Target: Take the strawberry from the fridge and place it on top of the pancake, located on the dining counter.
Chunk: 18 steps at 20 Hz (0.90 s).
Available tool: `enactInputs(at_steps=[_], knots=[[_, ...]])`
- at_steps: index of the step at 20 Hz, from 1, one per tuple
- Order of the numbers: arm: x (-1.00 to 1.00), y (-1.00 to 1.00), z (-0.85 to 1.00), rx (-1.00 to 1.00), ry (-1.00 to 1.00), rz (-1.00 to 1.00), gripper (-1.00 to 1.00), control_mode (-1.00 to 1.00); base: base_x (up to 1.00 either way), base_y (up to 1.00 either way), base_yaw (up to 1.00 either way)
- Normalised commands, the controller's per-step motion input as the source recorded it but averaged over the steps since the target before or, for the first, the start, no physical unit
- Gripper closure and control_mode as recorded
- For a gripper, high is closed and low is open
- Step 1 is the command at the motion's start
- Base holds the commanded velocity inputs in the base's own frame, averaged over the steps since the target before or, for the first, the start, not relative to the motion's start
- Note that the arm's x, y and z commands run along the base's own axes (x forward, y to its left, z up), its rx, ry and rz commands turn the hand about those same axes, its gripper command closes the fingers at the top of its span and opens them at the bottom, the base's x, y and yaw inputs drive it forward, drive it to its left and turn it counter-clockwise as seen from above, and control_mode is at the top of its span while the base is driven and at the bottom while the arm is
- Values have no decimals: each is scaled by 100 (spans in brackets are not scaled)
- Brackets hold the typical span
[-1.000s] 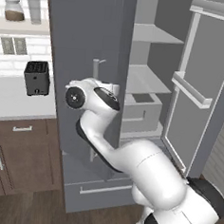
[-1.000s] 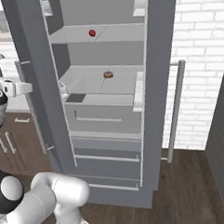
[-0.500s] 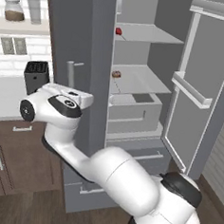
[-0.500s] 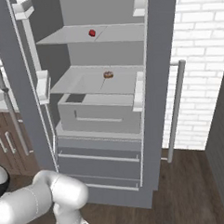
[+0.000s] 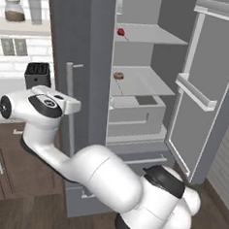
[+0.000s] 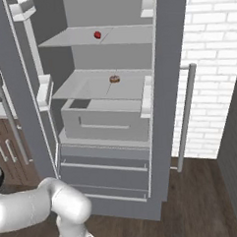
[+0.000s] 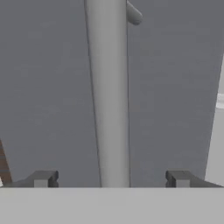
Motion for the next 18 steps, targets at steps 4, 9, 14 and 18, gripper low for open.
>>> enactInputs(at_steps=[4, 9, 14, 18], knots=[[-27, 17, -20, 10, 0, -1, -100, -100, 0, 0, 0], [-100, -82, -14, 29, -3, 20, -100, -100, 0, 0, 0], [-85, -94, 9, 57, -14, 39, -100, -100, 0, 0, 0], [-54, -91, 7, 76, -6, 35, -100, -100, 0, 0, 0]])
